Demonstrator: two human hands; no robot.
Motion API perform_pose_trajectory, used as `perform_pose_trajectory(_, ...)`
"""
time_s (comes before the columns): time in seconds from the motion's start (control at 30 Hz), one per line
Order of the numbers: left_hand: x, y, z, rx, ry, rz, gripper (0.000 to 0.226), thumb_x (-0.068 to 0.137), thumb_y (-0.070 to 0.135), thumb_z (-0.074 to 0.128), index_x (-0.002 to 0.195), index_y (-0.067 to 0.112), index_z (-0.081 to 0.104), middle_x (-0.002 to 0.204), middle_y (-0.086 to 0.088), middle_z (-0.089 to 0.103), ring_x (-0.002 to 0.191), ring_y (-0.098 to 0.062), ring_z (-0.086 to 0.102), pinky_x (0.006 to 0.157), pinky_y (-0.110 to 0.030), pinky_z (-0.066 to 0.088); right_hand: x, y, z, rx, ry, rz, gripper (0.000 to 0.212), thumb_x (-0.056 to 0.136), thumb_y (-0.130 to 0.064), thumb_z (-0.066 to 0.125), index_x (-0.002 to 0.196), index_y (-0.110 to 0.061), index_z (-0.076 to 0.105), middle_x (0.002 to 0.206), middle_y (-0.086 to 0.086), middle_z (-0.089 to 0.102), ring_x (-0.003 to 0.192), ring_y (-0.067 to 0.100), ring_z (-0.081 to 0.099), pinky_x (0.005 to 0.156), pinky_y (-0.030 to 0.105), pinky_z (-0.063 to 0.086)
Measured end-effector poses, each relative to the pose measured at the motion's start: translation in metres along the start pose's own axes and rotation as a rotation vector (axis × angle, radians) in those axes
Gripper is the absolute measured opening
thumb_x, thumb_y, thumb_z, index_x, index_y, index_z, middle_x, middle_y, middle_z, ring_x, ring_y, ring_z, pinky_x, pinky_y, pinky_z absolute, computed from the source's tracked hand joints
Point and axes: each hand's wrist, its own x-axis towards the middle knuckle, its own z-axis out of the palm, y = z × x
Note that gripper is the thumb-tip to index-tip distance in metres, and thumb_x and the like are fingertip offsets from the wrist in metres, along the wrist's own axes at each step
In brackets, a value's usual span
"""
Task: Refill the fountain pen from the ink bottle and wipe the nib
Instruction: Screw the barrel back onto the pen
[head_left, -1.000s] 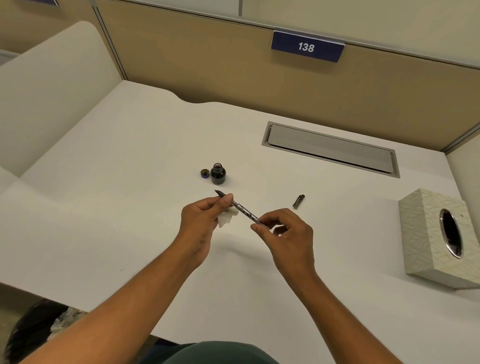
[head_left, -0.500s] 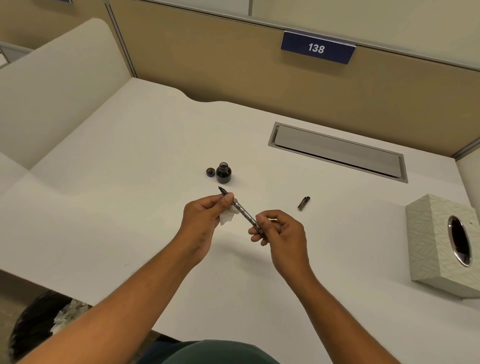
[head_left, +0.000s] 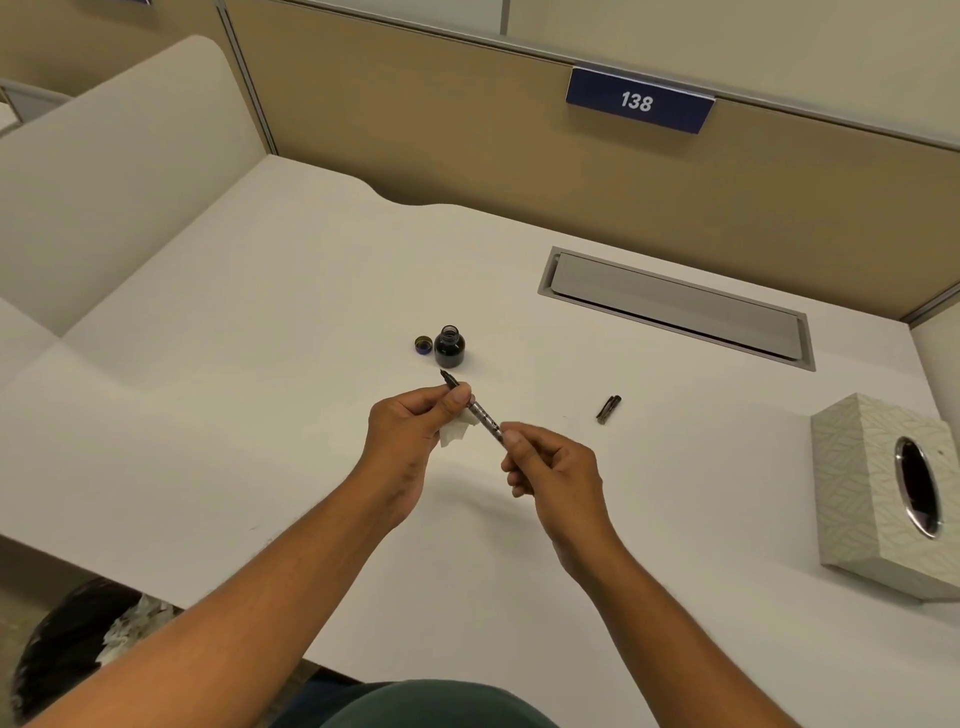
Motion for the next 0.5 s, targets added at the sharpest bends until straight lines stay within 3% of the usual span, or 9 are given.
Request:
perform_pose_trajectory(0.17, 0.0012, -0.0029, -0.0012, 0.026, 0.001, 0.010, 0.011, 0.091, 0.022, 0.079, 0.089, 0.015, 0.086, 0.094, -0.008, 0.082, 0.099, -0.023, 0.067, 0.096, -0.040, 0.047, -0.0014, -0.0028, -0.0019, 0.050, -0.016, -0.013, 0.017, 0.101, -0.024, 0.067, 0.098, -0.008, 0.074, 0.072, 0.010, 0.075, 0.061, 0.018, 0.065, 0.061, 0.030, 0.056)
perform_pose_trajectory(0.3, 0.0033, -0.0018, -0.0024, 0.042, 0.008, 0.026, 0.011, 0.091, 0.024, 0.079, 0.088, 0.017, 0.087, 0.093, -0.006, 0.082, 0.099, -0.023, 0.065, 0.094, -0.040, 0.046, -0.0034, -0.0018, -0.0016, -0.029, -0.037, -0.019, 0.016, 0.093, -0.019, 0.078, 0.106, -0.010, 0.072, 0.078, 0.010, 0.079, 0.067, 0.019, 0.073, 0.067, 0.031, 0.059)
perform_pose_trajectory(0.5, 0.0044, 0.0000, -0.0017, 0.030, 0.001, 0.028, 0.010, 0.091, 0.023, 0.079, 0.087, 0.017, 0.086, 0.092, -0.006, 0.082, 0.096, -0.024, 0.066, 0.093, -0.039, 0.046, -0.0057, -0.0055, 0.0021, 0.068, -0.075, 0.032, 0.028, 0.103, -0.028, 0.064, 0.102, -0.001, 0.058, 0.082, 0.020, 0.078, 0.062, 0.025, 0.071, 0.055, 0.030, 0.053)
